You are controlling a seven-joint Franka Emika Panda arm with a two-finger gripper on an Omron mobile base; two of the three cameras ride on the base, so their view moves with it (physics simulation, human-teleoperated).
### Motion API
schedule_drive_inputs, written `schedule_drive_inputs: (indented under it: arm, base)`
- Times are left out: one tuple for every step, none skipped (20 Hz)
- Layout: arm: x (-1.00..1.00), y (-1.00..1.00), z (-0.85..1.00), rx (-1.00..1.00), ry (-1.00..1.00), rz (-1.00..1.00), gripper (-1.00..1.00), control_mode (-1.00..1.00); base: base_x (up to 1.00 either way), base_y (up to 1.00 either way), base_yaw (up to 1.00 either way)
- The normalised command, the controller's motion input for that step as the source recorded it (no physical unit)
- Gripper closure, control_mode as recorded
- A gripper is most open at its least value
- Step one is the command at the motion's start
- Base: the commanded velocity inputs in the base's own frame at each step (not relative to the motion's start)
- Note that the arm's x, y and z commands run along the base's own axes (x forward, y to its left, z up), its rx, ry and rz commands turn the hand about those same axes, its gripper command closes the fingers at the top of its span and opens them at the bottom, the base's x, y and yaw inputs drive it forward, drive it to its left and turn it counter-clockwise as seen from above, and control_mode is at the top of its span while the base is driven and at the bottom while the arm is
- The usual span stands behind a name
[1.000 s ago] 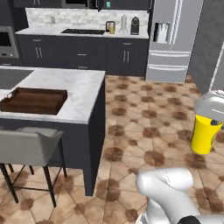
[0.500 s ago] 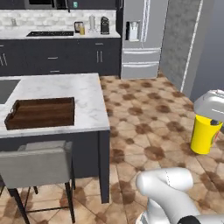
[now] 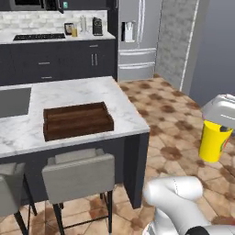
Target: There is a tray on the dining counter. Grab the cup, mug, and pitcher and place them on the tray. The pitcher may be placed next to the tray if it cannot fit the tray.
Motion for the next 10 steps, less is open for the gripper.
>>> schedule_drive_inputs:
  arm:
    - [0.0, 0.0, 0.0, 0.0, 0.0, 0.0, 1.0, 1.0]
    - [0.0, 0.0, 0.0, 0.0, 0.0, 0.0, 1.0, 1.0]
    - [0.0, 0.0, 0.0, 0.0, 0.0, 0.0, 1.0, 1.0]
    - [0.0, 0.0, 0.0, 0.0, 0.0, 0.0, 1.0, 1.0]
    - [0.0, 0.0, 0.0, 0.0, 0.0, 0.0, 1.0, 1.0]
    - [0.0, 0.0, 0.0, 0.0, 0.0, 0.0, 1.0, 1.0]
    - [0.0, 0.0, 0.0, 0.0, 0.0, 0.0, 1.0, 1.0]
    - [0.0, 0.0, 0.0, 0.0, 0.0, 0.0, 1.0, 1.0]
    - [0.0, 0.0, 0.0, 0.0, 0.0, 0.0, 1.0, 1.0]
    - [0.0, 0.0, 0.0, 0.0, 0.0, 0.0, 1.0, 1.0]
  base:
    - [0.0, 1.0, -0.23]
    - [0.0, 1.0, -0.2]
    - [0.0, 1.0, -0.12]
    - [0.0, 1.0, -0.04]
    - [0.0, 0.87, -0.01]
    - [0.04, 0.75, 0.0]
    - [0.1, 0.64, 0.0]
    - [0.22, 0.54, 0.0]
    - [0.24, 0.54, 0.0]
    - [0.26, 0.56, 0.0]
